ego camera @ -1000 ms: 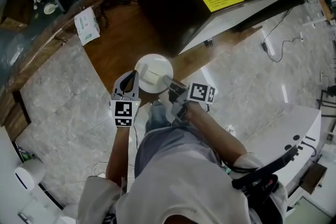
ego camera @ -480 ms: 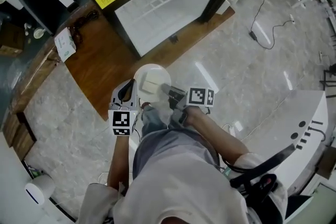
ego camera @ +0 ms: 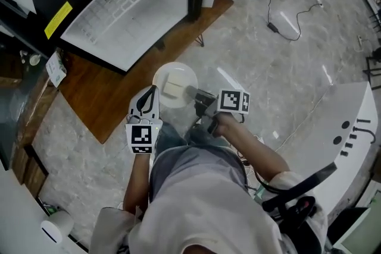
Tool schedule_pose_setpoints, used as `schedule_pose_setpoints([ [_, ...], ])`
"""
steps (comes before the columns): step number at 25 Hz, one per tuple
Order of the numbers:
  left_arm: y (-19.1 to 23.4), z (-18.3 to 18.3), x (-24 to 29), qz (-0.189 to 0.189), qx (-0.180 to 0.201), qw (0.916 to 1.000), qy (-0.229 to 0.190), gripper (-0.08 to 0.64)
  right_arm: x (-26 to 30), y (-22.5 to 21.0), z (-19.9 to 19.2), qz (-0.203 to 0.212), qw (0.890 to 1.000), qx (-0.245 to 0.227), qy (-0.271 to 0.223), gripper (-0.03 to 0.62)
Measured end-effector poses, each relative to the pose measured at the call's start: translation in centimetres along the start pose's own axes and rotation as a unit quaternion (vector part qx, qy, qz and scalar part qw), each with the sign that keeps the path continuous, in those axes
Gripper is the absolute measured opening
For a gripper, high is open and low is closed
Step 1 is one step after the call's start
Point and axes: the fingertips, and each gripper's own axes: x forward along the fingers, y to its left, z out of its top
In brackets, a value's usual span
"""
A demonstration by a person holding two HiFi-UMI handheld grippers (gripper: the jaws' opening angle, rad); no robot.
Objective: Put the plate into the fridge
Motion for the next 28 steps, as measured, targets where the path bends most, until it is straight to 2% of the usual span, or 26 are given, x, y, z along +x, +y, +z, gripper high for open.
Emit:
schedule_pose_setpoints([
  [5, -5.2, 5.3, 5.0, -0.021, -0.002, 0.9997, -0.015, 0.02, -5.1, 0.4, 7.1, 0.004, 1.0, -0.007, -0.017, 0.032],
  [8, -7.0, 9.1, 8.2, -0.028, 0.003, 0.9993, -0.026, 0.02, -6.9, 1.9, 12.1, 0.02, 1.0, -0.013, -0.019, 0.032],
  [11, -7.7, 11.5, 10.1, -0.025, 0.008, 0.9986, -0.046, 0.02, -7.4, 3.3, 15.3, 0.041, 0.999, -0.02, -0.018, 0.032],
  [16, -2.9, 14.7, 12.6, -0.003, 0.007, 0.9973, -0.073, 0.02, -2.6, 7.0, 20.1, 0.077, 0.996, -0.045, -0.005, 0.032],
  [21, 2.1, 19.0, 17.1, 0.044, -0.004, 0.9948, -0.092, 0.02, 2.7, 10.8, 26.8, 0.106, 0.991, -0.073, 0.034, 0.032],
  [24, 4.7, 20.3, 17.5, 0.068, -0.009, 0.9925, -0.101, 0.02, 5.8, 12.9, 27.9, 0.126, 0.985, -0.094, 0.065, 0.032],
  [28, 7.7, 21.0, 17.6, 0.094, -0.013, 0.9892, -0.112, 0.02, 9.2, 14.6, 28.6, 0.138, 0.982, -0.09, 0.088, 0.032],
])
